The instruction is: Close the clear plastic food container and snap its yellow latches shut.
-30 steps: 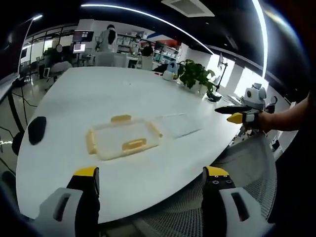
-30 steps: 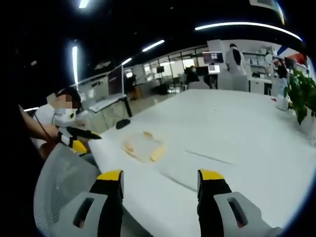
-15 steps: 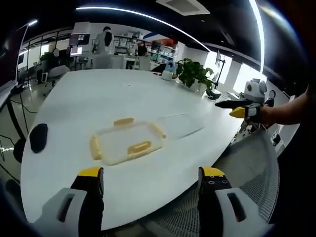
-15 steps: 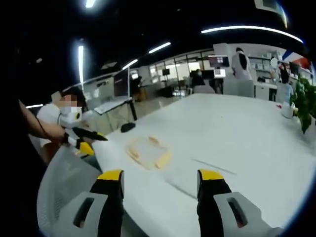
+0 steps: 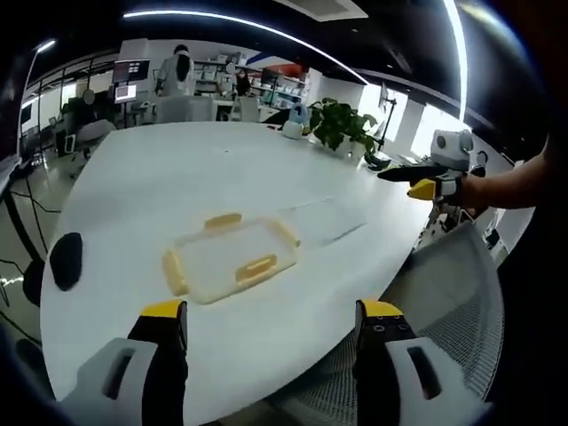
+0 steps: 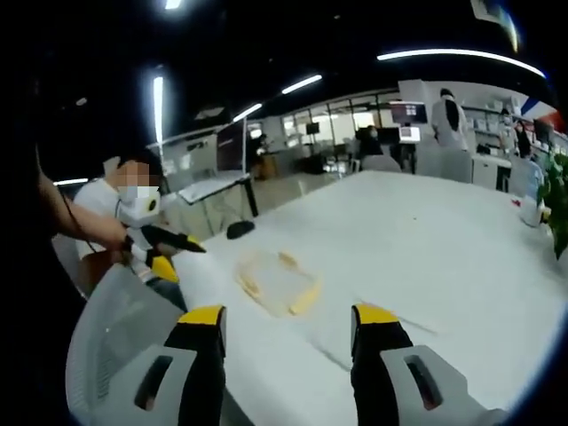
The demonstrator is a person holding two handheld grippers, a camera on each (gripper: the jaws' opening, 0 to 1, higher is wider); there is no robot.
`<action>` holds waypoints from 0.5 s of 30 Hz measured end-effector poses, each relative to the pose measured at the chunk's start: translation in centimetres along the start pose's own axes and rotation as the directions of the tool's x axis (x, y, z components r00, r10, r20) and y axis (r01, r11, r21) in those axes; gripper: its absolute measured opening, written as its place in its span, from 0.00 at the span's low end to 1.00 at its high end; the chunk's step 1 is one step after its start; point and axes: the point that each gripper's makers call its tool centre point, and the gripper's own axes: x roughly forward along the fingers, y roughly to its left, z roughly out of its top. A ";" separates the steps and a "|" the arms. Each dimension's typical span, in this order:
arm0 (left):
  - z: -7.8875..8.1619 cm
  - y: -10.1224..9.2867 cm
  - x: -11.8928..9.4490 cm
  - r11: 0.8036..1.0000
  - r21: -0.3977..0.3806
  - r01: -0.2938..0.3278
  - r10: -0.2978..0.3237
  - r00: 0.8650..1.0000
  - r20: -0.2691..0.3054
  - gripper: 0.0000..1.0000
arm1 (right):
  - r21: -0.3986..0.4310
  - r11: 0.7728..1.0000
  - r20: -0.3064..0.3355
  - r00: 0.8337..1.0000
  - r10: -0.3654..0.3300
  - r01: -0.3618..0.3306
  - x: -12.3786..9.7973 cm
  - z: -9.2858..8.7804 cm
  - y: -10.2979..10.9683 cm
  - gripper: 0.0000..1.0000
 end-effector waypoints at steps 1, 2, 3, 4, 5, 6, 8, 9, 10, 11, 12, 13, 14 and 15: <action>0.0 0.1 0.0 1.000 0.001 0.001 -0.001 1.000 -0.002 0.77 | 0.000 1.000 0.002 1.000 0.002 -0.002 0.1 0.1 0.0 0.56; 0.0 0.2 0.1 1.000 0.001 0.002 -0.002 1.000 -0.003 0.77 | 0.000 1.000 0.003 1.000 0.004 -0.004 0.3 0.2 0.1 0.56; 0.0 0.3 0.1 1.000 0.000 0.004 -0.004 1.000 -0.003 0.78 | -0.007 1.000 0.003 1.000 0.006 -0.006 0.4 0.2 0.2 0.56; 0.1 0.4 0.1 1.000 0.000 0.007 -0.007 1.000 -0.004 0.78 | -0.012 1.000 0.002 1.000 0.012 -0.012 0.6 0.3 0.3 0.56; 0.1 0.4 0.2 1.000 0.001 0.007 -0.007 1.000 -0.005 0.78 | -0.009 1.000 0.001 1.000 0.017 -0.017 0.8 0.3 0.3 0.56; 0.1 0.5 0.2 1.000 0.008 0.011 -0.011 1.000 -0.011 0.78 | -0.009 1.000 0.000 1.000 0.019 -0.019 0.9 0.4 0.4 0.56; 0.1 0.7 0.3 1.000 0.019 0.017 -0.017 1.000 -0.018 0.78 | -0.013 1.000 0.000 1.000 0.027 -0.027 1.3 0.5 0.6 0.57; 0.1 0.8 0.4 1.000 0.022 0.018 -0.017 1.000 -0.021 0.78 | -0.014 1.000 0.000 1.000 0.028 -0.028 1.4 0.5 0.6 0.57; 0.1 1.0 0.5 1.000 0.025 0.019 -0.018 1.000 -0.025 0.78 | -0.014 0.999 -0.001 1.000 0.029 -0.029 1.5 0.5 0.6 0.58; 0.1 1.1 0.5 0.999 0.032 0.021 -0.020 0.999 -0.032 0.78 | -0.017 0.999 -0.005 1.000 0.029 -0.029 1.8 0.6 0.5 0.59; 0.1 1.2 0.5 0.999 0.037 0.022 -0.021 0.999 -0.035 0.78 | -0.016 0.999 -0.009 0.999 0.030 -0.030 1.9 0.6 0.5 0.59; 0.1 1.5 0.6 0.999 0.042 0.024 -0.022 0.999 -0.038 0.78 | -0.015 0.999 -0.012 0.999 0.031 -0.031 2.1 0.6 0.5 0.60; 0.2 1.6 0.7 0.999 0.044 0.026 -0.024 0.999 -0.041 0.78 | -0.017 0.999 -0.012 0.999 0.033 -0.033 2.2 0.7 0.5 0.60; 0.2 1.8 0.7 0.998 0.047 0.029 -0.027 0.999 -0.042 0.79 | -0.019 0.999 -0.010 0.999 0.036 -0.036 2.3 0.8 0.4 0.61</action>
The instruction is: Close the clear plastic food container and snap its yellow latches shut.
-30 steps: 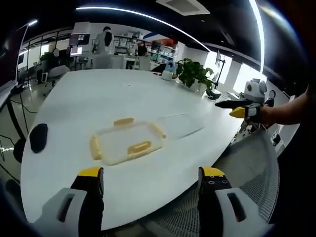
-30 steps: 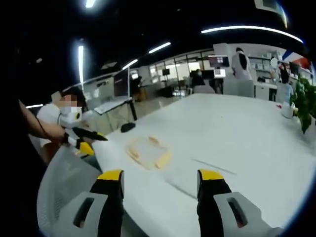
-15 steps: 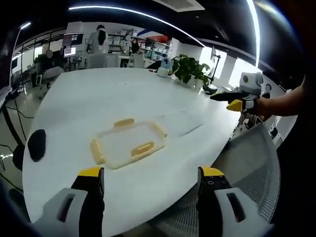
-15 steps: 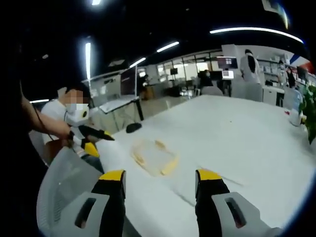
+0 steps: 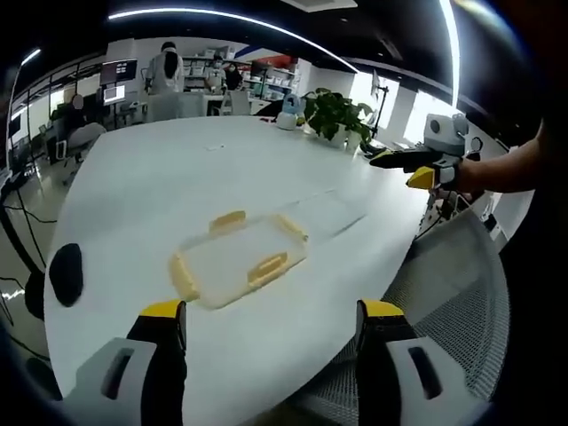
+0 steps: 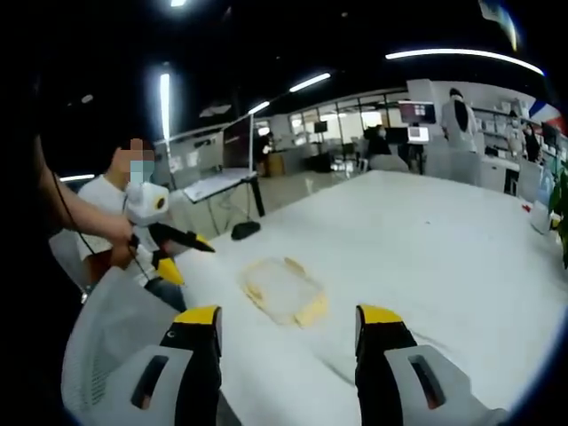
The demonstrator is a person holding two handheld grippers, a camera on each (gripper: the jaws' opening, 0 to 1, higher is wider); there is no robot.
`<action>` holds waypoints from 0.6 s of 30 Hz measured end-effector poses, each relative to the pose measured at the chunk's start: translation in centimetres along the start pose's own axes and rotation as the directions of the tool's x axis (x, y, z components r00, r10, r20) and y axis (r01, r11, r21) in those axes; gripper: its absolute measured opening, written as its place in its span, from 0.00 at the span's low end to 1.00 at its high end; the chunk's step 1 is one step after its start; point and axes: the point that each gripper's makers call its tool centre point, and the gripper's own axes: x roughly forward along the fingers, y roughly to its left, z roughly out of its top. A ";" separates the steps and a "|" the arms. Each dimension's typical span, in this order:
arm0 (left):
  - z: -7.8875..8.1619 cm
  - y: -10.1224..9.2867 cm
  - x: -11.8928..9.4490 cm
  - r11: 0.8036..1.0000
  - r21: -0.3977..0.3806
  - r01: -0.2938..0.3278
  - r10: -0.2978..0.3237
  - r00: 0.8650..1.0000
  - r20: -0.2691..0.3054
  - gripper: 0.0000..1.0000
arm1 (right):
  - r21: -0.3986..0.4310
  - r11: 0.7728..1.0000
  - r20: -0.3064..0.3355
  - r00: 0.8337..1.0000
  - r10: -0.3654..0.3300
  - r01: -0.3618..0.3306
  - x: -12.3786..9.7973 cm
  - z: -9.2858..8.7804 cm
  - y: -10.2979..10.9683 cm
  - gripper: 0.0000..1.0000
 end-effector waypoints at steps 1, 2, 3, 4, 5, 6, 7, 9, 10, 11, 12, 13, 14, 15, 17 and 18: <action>0.2 0.1 0.0 1.000 0.007 0.000 0.000 1.000 0.006 0.80 | 0.003 1.000 -0.002 1.000 0.001 -0.001 0.1 0.0 0.0 0.61; 0.2 0.4 0.0 1.000 0.013 -0.002 0.002 1.000 -0.001 0.80 | 0.012 1.000 -0.002 1.000 0.002 -0.002 0.3 0.1 -0.1 0.62; 0.1 0.6 0.1 1.000 0.019 -0.004 0.004 1.000 -0.010 0.80 | 0.011 1.000 -0.002 1.000 0.003 -0.003 0.5 0.2 -0.1 0.63; 0.2 0.8 0.2 1.000 0.026 -0.005 0.005 1.000 -0.013 0.80 | 0.010 1.000 -0.004 1.000 0.005 -0.005 0.6 0.2 0.0 0.63; 0.3 0.9 0.2 1.000 0.027 -0.005 0.005 1.000 -0.012 0.80 | 0.008 1.000 -0.008 1.000 0.007 -0.007 0.8 0.2 0.0 0.63; 0.4 1.1 0.2 1.000 0.028 -0.005 0.006 1.000 -0.013 0.80 | 0.008 1.000 -0.012 1.000 0.011 -0.011 1.0 0.2 0.1 0.64; 0.6 1.3 0.2 1.000 0.031 -0.007 0.007 1.000 -0.006 0.80 | 0.005 1.000 -0.018 1.000 0.016 -0.016 1.2 0.2 0.1 0.65; 0.8 1.6 0.4 0.999 0.035 -0.008 0.009 1.000 -0.008 0.80 | -0.006 1.000 -0.022 0.999 0.026 -0.026 1.5 0.3 0.3 0.65; 0.9 1.7 0.4 0.999 0.036 -0.005 0.005 1.000 -0.012 0.80 | -0.010 0.999 -0.026 0.999 0.030 -0.030 1.6 0.3 0.4 0.65; 0.9 1.8 0.6 0.999 0.042 0.000 0.000 1.000 -0.017 0.80 | -0.016 0.999 -0.029 0.999 0.035 -0.036 1.8 0.4 0.4 0.65; 0.9 1.9 0.6 0.999 0.050 0.002 -0.001 1.000 -0.021 0.80 | -0.021 0.999 -0.032 0.999 0.039 -0.040 1.9 0.4 0.4 0.65; 0.9 1.9 0.7 0.998 0.063 0.006 -0.004 1.000 -0.030 0.80 | -0.025 0.999 -0.036 0.998 0.042 -0.043 2.0 0.4 0.5 0.66; 0.9 1.9 0.8 0.998 0.069 0.011 -0.009 0.999 -0.036 0.80 | -0.030 0.998 -0.038 0.998 0.046 -0.047 2.1 0.4 0.5 0.66; 0.9 2.0 0.9 0.997 0.072 0.018 -0.015 0.999 -0.042 0.80 | -0.037 0.998 -0.042 0.998 0.051 -0.053 2.3 0.5 0.6 0.66; 0.9 2.0 1.0 0.997 0.079 0.024 -0.020 0.999 -0.048 0.80 | -0.042 0.997 -0.046 0.997 0.058 -0.060 2.5 0.5 0.6 0.66; 0.9 2.1 1.1 0.996 0.084 0.026 -0.022 0.998 -0.053 0.80 | -0.047 0.997 -0.052 0.997 0.061 -0.063 2.6 0.5 0.7 0.66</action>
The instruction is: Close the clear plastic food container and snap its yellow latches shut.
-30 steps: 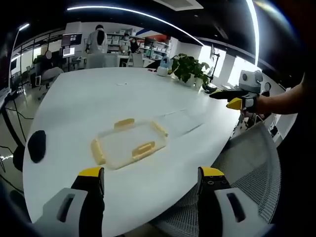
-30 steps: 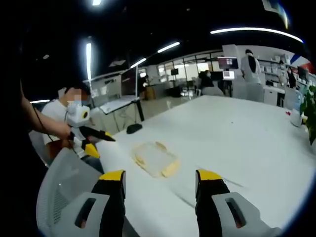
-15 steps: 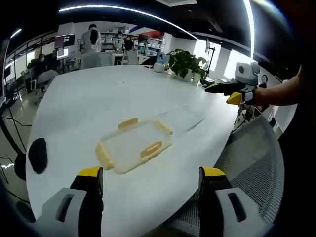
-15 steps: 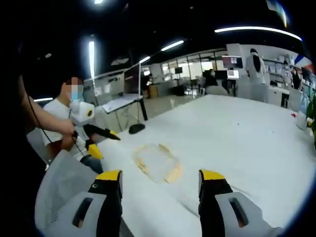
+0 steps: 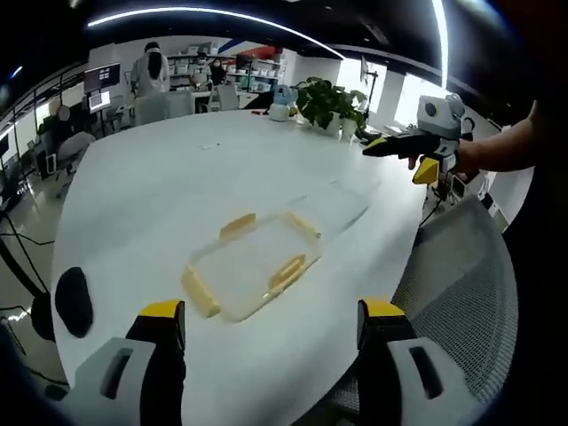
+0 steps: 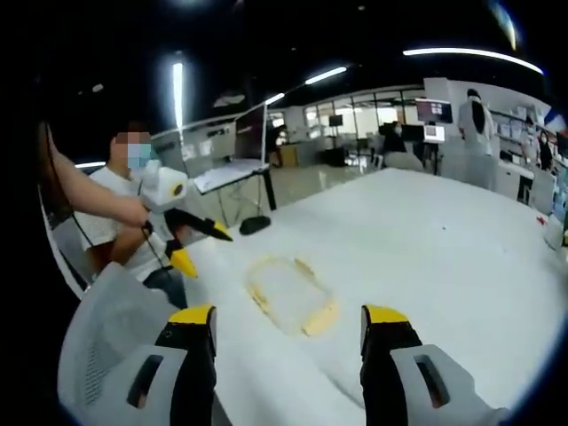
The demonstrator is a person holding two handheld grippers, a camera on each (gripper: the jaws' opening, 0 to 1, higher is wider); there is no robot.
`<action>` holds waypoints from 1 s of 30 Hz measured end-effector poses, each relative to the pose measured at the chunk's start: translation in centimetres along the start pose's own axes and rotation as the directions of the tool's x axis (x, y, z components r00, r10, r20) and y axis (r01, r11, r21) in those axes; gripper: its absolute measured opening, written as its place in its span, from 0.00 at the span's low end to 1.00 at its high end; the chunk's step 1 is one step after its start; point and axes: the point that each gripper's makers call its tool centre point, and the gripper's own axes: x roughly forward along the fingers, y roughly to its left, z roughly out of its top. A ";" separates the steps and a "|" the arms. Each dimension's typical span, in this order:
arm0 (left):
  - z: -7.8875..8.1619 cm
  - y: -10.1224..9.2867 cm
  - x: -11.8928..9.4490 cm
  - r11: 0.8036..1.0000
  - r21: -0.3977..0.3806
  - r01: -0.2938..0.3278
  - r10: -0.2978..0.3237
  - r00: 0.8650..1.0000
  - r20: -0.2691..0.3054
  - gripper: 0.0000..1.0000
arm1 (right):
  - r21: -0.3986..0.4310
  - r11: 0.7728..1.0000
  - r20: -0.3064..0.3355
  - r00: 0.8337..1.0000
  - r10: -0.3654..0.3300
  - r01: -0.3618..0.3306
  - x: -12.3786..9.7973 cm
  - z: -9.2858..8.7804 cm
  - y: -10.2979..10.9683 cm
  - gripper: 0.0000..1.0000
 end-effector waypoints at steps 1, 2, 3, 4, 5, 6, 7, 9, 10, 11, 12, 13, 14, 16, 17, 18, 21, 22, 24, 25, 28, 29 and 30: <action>0.0 0.0 0.1 1.000 0.001 0.002 -0.002 1.000 -0.003 0.80 | -0.005 1.000 -0.002 1.000 0.003 -0.003 0.1 0.0 0.0 0.66; -0.1 0.2 0.2 1.000 -0.001 0.005 -0.005 1.000 -0.006 0.80 | -0.011 1.000 -0.007 1.000 0.007 -0.007 0.3 0.0 0.0 0.66; -0.2 0.2 0.2 1.000 -0.002 0.007 -0.007 1.000 -0.009 0.80 | -0.016 1.000 -0.010 1.000 0.008 -0.008 0.4 0.1 0.1 0.66; -0.2 0.2 0.2 1.000 0.000 0.008 -0.008 1.000 -0.010 0.80 | -0.020 1.000 -0.014 1.000 0.010 -0.010 0.4 0.1 0.1 0.66; -0.2 0.2 0.3 1.000 0.004 0.011 -0.011 1.000 -0.014 0.79 | -0.025 1.000 -0.018 1.000 0.013 -0.013 0.6 0.1 0.1 0.65; -0.3 0.2 0.3 1.000 0.009 0.015 -0.014 1.000 -0.019 0.79 | -0.031 0.999 -0.021 1.000 0.016 -0.016 0.7 0.1 0.1 0.65; -0.3 0.2 0.4 1.000 0.010 0.016 -0.016 1.000 -0.020 0.79 | -0.031 0.999 -0.022 1.000 0.017 -0.017 0.7 0.1 0.0 0.65; -0.3 0.4 0.6 1.000 0.019 0.024 -0.024 0.999 -0.027 0.79 | -0.033 0.999 -0.032 0.999 0.023 -0.024 1.0 0.0 0.1 0.65; -0.3 0.4 0.6 0.999 0.021 0.027 -0.026 0.999 -0.029 0.79 | -0.039 0.999 -0.036 0.999 0.024 -0.026 1.1 0.0 0.1 0.65; -0.3 0.5 0.7 0.999 0.024 0.031 -0.030 0.999 -0.032 0.79 | -0.043 0.999 -0.043 0.999 0.028 -0.030 1.3 -0.1 0.1 0.65; -0.3 0.5 0.7 0.999 0.026 0.033 -0.032 0.999 -0.034 0.79 | -0.044 0.999 -0.047 0.998 0.030 -0.032 1.4 -0.1 0.1 0.65; -0.2 0.6 0.7 0.999 0.027 0.034 -0.033 0.999 -0.036 0.79 | -0.048 0.998 -0.048 0.998 0.032 -0.034 1.6 -0.1 0.1 0.64; -0.2 0.7 0.8 0.999 0.026 0.036 -0.035 0.999 -0.035 0.79 | -0.049 0.998 -0.049 0.998 0.033 -0.036 1.7 0.0 0.1 0.64; -0.2 0.8 0.9 0.999 0.017 0.043 -0.042 0.999 -0.034 0.79 | -0.051 0.998 -0.055 0.998 0.037 -0.040 1.9 0.0 0.1 0.64; -0.3 0.9 1.0 0.999 0.020 0.044 -0.043 0.998 -0.038 0.79 | -0.055 0.998 -0.060 0.998 0.038 -0.041 2.0 0.0 0.0 0.64; -0.3 1.0 1.0 0.999 0.023 0.045 -0.044 0.998 -0.042 0.79 | -0.059 0.997 -0.063 0.997 0.038 -0.042 2.1 -0.1 0.0 0.64; -0.4 1.3 1.2 0.998 0.030 0.052 -0.051 0.997 -0.052 0.78 | -0.070 0.996 -0.076 0.996 0.045 -0.051 2.5 -0.1 0.0 0.63; -0.5 1.3 1.3 0.998 0.036 0.057 -0.055 0.997 -0.057 0.78 | -0.079 0.995 -0.085 0.995 0.050 -0.056 2.6 -0.2 0.0 0.63; -0.7 1.6 1.5 0.997 0.048 0.066 -0.063 0.996 -0.070 0.78 | -0.097 0.993 -0.100 0.994 0.055 -0.064 2.9 -0.2 0.0 0.64; -0.7 1.6 1.5 0.996 0.055 0.071 -0.067 0.995 -0.076 0.78 | -0.104 0.992 -0.106 0.993 0.057 -0.068 3.0 -0.2 0.0 0.64; -0.8 1.9 1.8 0.994 0.076 0.084 -0.077 0.993 -0.094 0.77 | -0.119 0.990 -0.120 0.991 0.064 -0.078 3.6 -0.1 -0.1 0.64; -0.9 2.0 1.9 0.993 0.078 0.089 -0.081 0.992 -0.098 0.77 | -0.120 0.989 -0.126 0.990 0.066 -0.082 3.7 -0.1 -0.1 0.64; -0.9 2.1 2.0 0.993 0.078 0.092 -0.084 0.991 -0.102 0.77 | -0.123 0.989 -0.132 0.989 0.068 -0.084 3.8 -0.2 -0.1 0.64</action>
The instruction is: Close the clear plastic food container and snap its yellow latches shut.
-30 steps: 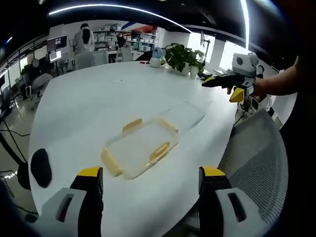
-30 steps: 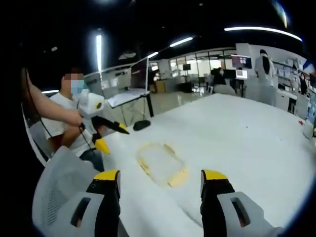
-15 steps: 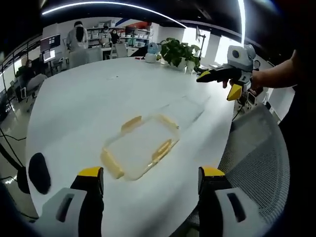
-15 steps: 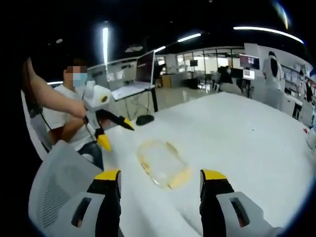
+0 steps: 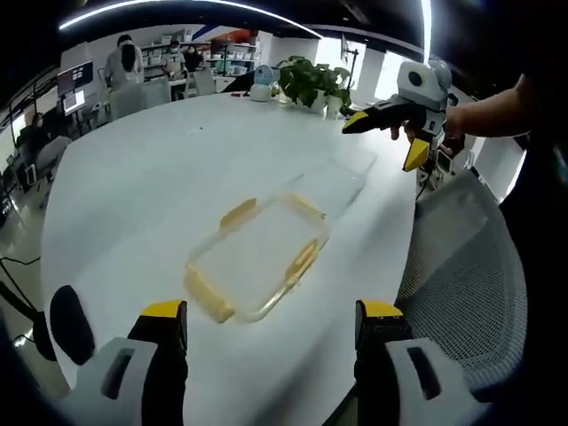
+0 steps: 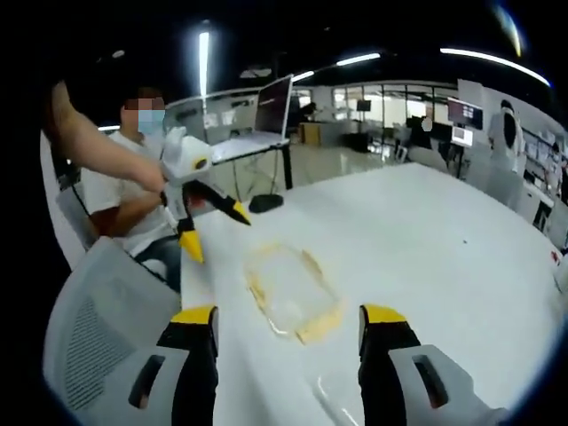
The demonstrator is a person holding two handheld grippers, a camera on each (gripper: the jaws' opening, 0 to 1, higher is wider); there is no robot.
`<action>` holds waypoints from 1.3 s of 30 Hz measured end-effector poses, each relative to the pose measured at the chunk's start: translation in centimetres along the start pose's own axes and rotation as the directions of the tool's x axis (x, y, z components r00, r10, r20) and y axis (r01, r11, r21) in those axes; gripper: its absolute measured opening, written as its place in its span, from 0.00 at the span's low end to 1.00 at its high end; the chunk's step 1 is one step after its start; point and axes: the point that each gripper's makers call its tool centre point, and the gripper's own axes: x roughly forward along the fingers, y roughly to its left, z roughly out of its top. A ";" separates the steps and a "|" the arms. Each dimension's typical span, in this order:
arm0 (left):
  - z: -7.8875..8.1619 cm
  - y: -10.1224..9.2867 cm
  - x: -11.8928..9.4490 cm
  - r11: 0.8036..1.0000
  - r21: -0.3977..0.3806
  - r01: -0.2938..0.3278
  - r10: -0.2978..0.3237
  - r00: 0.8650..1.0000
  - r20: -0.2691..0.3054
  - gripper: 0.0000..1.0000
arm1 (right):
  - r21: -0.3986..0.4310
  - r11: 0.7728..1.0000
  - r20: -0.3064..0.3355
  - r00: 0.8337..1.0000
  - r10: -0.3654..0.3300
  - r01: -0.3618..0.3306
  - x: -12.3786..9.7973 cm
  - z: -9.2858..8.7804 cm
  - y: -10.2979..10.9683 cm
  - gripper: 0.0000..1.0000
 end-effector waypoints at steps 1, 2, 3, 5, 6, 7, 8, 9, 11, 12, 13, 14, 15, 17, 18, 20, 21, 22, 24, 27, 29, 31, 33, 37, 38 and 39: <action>-0.1 0.1 0.1 1.000 0.004 0.005 -0.005 1.000 -0.008 0.77 | -0.010 1.000 -0.007 1.000 0.005 -0.005 0.2 -0.1 -0.1 0.64; -0.1 0.2 0.3 1.000 0.009 0.009 -0.009 1.000 -0.014 0.77 | -0.013 1.000 -0.013 1.000 0.008 -0.008 0.4 -0.1 -0.1 0.64; -0.3 0.3 0.4 1.000 0.019 0.015 -0.015 1.000 -0.024 0.77 | -0.018 1.000 -0.026 1.000 0.012 -0.012 0.6 -0.3 -0.2 0.64; -0.4 0.4 0.7 0.999 0.034 0.021 -0.020 0.999 -0.038 0.77 | -0.030 0.999 -0.038 0.999 0.016 -0.017 1.0 -0.5 -0.3 0.64; -0.4 0.4 0.7 0.999 0.037 0.022 -0.021 0.999 -0.040 0.77 | -0.032 0.999 -0.043 0.999 0.020 -0.021 1.2 -0.6 -0.3 0.64; -0.4 0.5 0.8 0.999 0.042 0.024 -0.022 0.999 -0.045 0.76 | -0.031 0.999 -0.054 0.998 0.024 -0.026 1.3 -0.7 -0.3 0.64; -0.4 0.6 0.9 0.999 0.047 0.026 -0.024 0.998 -0.050 0.76 | -0.031 0.999 -0.056 0.998 0.028 -0.030 1.4 -0.7 -0.3 0.64; -0.4 0.7 1.0 0.998 0.049 0.029 -0.026 0.998 -0.052 0.76 | -0.033 0.999 -0.057 0.998 0.031 -0.032 1.5 -0.7 -0.3 0.64; -0.4 0.9 1.1 0.998 0.051 0.032 -0.029 0.998 -0.057 0.75 | -0.038 0.999 -0.067 0.997 0.034 -0.036 1.7 -0.8 -0.4 0.64; -0.5 1.0 1.1 0.998 0.047 0.033 -0.030 0.998 -0.058 0.75 | -0.039 0.999 -0.072 0.997 0.035 -0.038 1.9 -0.8 -0.4 0.64; -0.5 1.1 1.1 0.998 0.045 0.034 -0.031 0.998 -0.058 0.74 | -0.039 0.998 -0.077 0.996 0.036 -0.039 2.0 -0.8 -0.5 0.64; -0.6 1.1 1.1 0.998 0.047 0.037 -0.035 0.997 -0.062 0.74 | -0.044 0.998 -0.085 0.996 0.037 -0.040 2.1 -0.9 -0.5 0.64; -0.7 1.2 1.2 0.998 0.057 0.040 -0.036 0.997 -0.068 0.74 | -0.049 0.998 -0.089 0.995 0.038 -0.042 2.2 -0.9 -0.6 0.64; -0.9 1.3 1.2 0.996 0.082 0.043 -0.036 0.996 -0.083 0.73 | -0.056 0.997 -0.107 0.994 0.038 -0.044 2.5 -1.1 -0.7 0.64; -0.9 1.4 1.2 0.995 0.088 0.045 -0.038 0.995 -0.087 0.73 | -0.063 0.997 -0.114 0.993 0.039 -0.046 2.6 -1.2 -0.7 0.64; -1.3 1.8 1.4 0.993 0.112 0.049 -0.037 0.994 -0.105 0.73 | -0.072 0.996 -0.133 0.990 0.041 -0.051 2.9 -1.5 -0.8 0.64; -1.4 1.9 1.5 0.991 0.120 0.050 -0.037 0.993 -0.113 0.73 | -0.079 0.996 -0.142 0.989 0.040 -0.051 3.0 -1.6 -0.7 0.64; -1.4 2.0 1.6 0.991 0.121 0.052 -0.038 0.993 -0.116 0.73 | -0.084 0.995 -0.150 0.988 0.040 -0.053 3.1 -1.7 -0.7 0.64; -1.6 2.2 1.6 0.991 0.124 0.055 -0.039 0.991 -0.124 0.73 | -0.098 0.993 -0.175 0.984 0.042 -0.060 3.4 -2.0 -0.7 0.63; -1.9 2.3 1.9 0.990 0.131 0.060 -0.042 0.990 -0.135 0.73 | -0.111 0.992 -0.195 0.980 0.044 -0.067 4.0 -2.2 -0.7 0.63; -2.1 2.3 1.9 0.987 0.146 0.068 -0.047 0.988 -0.146 0.73 | -0.115 0.991 -0.207 0.977 0.046 -0.071 4.2 -2.4 -0.8 0.63; -2.2 2.4 1.9 0.984 0.163 0.074 -0.049 0.987 -0.154 0.72 | -0.119 0.990 -0.224 0.973 0.050 -0.078 4.4 -2.6 -0.8 0.62; -2.2 2.7 2.0 0.983 0.168 0.078 -0.051 0.986 -0.161 0.72 | -0.132 0.987 -0.251 0.966 0.056 -0.092 4.6 -3.0 -0.8 0.61; -2.2 3.3 2.0 0.979 0.181 0.092 -0.059 0.982 -0.177 0.71 | -0.144 0.982 -0.292 0.953 0.080 -0.126 5.1 -3.5 -0.8 0.60; -2.2 3.4 2.1 0.978 0.186 0.098 -0.063 0.981 -0.184 0.71 | -0.150 0.980 -0.303 0.949 0.083 -0.134 5.2 -3.7 -0.8 0.60; -2.2 3.5 2.1 0.976 0.193 0.100 -0.063 0.980 -0.189 0.71 | -0.152 0.979 -0.309 0.947 0.085 -0.137 5.3 -3.8 -0.9 0.60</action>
